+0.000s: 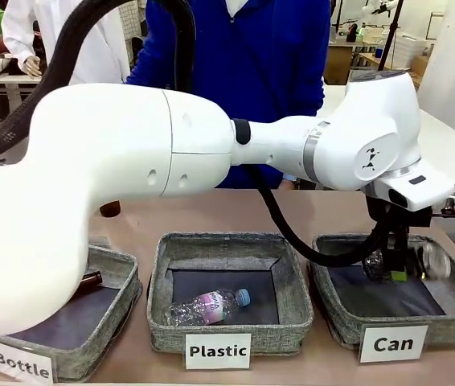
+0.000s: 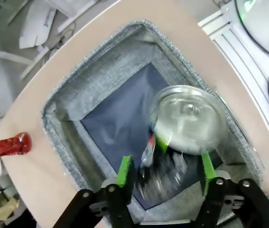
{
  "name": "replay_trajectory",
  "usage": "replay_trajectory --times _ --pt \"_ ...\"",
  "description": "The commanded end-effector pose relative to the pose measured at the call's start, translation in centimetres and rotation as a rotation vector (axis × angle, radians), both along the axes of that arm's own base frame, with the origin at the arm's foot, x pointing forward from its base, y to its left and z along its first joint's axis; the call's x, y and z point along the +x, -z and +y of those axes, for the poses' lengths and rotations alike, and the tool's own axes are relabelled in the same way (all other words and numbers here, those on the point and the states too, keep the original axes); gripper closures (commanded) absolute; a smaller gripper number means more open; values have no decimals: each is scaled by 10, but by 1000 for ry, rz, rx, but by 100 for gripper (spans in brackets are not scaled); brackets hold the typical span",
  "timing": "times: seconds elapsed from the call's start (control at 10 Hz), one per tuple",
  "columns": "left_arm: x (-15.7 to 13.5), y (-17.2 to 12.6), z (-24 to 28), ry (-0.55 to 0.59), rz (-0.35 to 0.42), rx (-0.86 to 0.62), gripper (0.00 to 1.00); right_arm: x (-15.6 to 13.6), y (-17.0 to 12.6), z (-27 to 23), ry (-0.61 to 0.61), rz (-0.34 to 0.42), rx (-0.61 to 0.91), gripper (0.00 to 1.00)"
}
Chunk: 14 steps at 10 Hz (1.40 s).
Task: Sort the can waste into the basket.
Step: Pick up the can waste from the table and place it in the right Fabric basket.
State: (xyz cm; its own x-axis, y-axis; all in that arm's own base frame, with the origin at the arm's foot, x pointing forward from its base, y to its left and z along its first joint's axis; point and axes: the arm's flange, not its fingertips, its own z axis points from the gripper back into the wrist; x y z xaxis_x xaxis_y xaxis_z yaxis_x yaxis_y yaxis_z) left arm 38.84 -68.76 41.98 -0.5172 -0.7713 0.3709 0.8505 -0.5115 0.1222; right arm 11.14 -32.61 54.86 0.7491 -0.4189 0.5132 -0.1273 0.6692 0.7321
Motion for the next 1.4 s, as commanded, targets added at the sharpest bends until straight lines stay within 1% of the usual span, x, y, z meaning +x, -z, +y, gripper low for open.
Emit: replay_trajectory --times 0.0,0.1,0.3,0.4,0.5,0.6,0.7,0.8,0.9,1.1,1.2,1.3 --pt "3 -15 -10 -26 2 9 0 -11 -3 -1 29 -6 14 0" --pt "1 -19 -4 -29 11 2 0 -11 -3 -1 29 -6 14 0" --pt "-8 -31 19 -55 56 0 0 -11 -3 -1 29 -6 14 0" --pt "-16 -43 50 -74 92 2 0 -11 -3 -1 29 -6 14 0" --pt "-27 -56 89 -95 129 -20 0 -11 -3 -1 29 -6 14 0" --pt "-37 -71 132 -132 152 -51 0 -2 0 -1 5 0 0 0" --pt "-41 -87 179 -187 156 -96 0 2 0 5 8 -7 24 0" --pt "-43 -102 233 -286 188 -145 0 8 -2 14 2 -20 47 0" --pt "-49 -115 278 -358 196 -197 0 15 -2 30 -23 -12 66 0" --pt "-66 -132 357 -445 196 -317 0 33 9 73 -97 38 18 0" --pt "-75 -135 399 -509 190 -382 0 43 18 94 -167 71 -28 0" --pt "-82 -141 444 -603 197 -428 0 47 28 115 -194 105 -66 0"
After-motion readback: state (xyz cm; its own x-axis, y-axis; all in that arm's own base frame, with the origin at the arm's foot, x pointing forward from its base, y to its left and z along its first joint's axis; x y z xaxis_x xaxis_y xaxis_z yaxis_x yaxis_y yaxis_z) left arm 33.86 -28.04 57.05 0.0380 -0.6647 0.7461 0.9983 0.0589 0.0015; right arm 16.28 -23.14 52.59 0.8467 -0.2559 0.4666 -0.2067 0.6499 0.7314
